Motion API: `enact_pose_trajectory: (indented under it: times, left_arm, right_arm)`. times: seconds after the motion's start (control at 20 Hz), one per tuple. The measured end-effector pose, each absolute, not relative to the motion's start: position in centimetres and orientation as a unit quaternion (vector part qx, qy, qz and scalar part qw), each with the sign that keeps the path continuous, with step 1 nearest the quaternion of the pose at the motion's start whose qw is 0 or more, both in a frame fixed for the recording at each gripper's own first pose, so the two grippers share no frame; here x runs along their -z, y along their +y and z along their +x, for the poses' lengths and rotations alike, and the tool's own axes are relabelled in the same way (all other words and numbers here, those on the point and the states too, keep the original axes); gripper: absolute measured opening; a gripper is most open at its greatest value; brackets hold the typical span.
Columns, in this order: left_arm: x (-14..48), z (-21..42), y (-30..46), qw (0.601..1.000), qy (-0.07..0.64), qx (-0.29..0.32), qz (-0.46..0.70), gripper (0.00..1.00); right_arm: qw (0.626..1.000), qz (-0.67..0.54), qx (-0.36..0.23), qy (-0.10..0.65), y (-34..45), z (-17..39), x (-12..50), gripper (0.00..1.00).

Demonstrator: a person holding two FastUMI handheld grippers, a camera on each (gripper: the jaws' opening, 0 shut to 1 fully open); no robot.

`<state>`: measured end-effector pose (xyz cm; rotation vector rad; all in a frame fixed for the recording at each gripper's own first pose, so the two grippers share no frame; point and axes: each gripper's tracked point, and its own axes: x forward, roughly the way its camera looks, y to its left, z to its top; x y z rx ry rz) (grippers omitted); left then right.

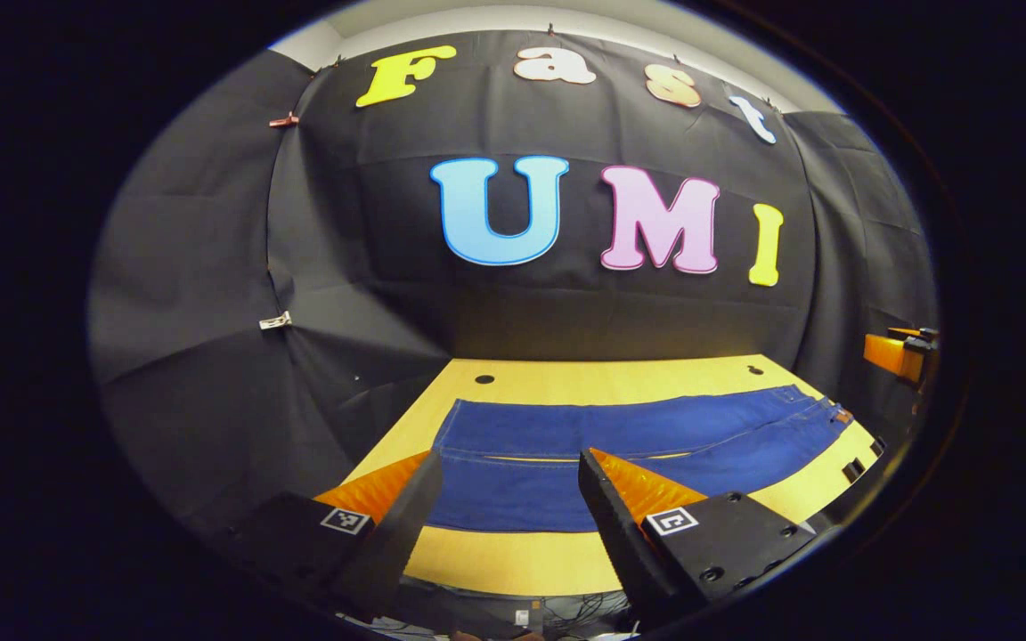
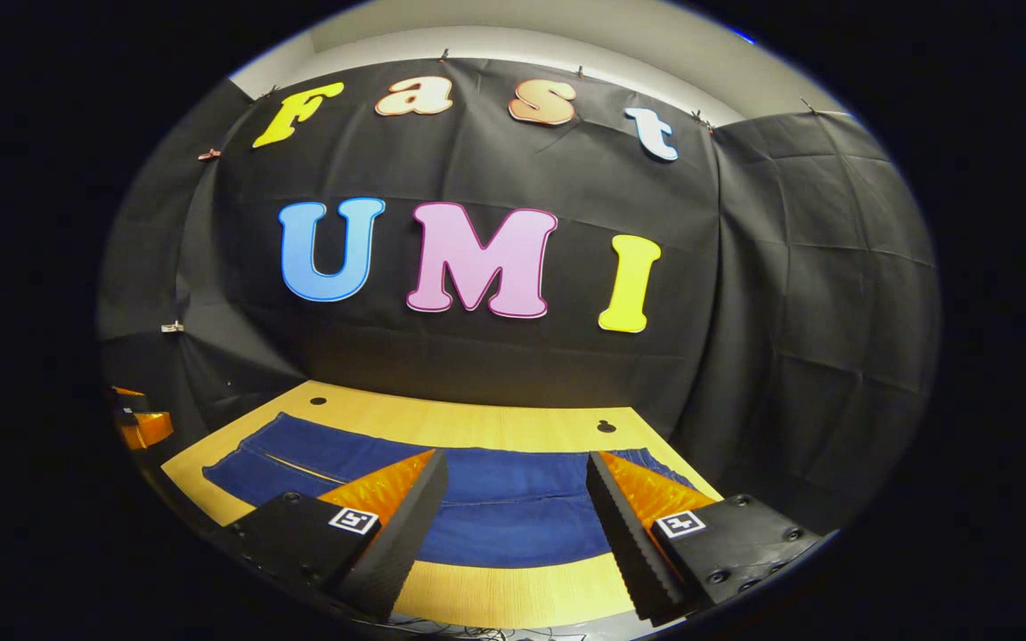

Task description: Grasp the waist and the cuffs of the jeans and fold them to make the two legs overlap; first hold the waist and fold one-third of the jeans toward the cuffs, then hold the cuffs and fold the remaining one-third in the same direction to finish folding.

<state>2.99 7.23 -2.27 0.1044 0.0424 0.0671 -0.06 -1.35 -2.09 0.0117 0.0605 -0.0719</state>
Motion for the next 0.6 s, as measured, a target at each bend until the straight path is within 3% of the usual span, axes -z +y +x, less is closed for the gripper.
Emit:
enact_pose_trajectory:
  times: [0.15,0.3,0.5,0.6]
  left_arm:
    - [2.0,3.9,8.0,0.997,0.010,-0.031,0.067,0.97]
    - [3.2,6.0,9.7,0.994,0.019,-0.010,0.109,0.96]
    - [7.9,8.8,14.6,0.974,0.091,0.011,0.206,0.98]
    - [11.2,9.7,17.4,0.944,0.146,0.029,0.295,0.98]
  right_arm:
    - [0.998,0.006,0.046,0.037,-1.7,0.0,2.4,0.93]
    - [0.998,0.001,0.049,0.045,-2.1,-0.1,2.5,0.96]
    - [0.997,-0.008,0.062,0.055,-3.5,-0.3,2.8,0.93]
    - [0.996,-0.003,0.067,0.067,-4.0,-0.5,3.2,0.96]
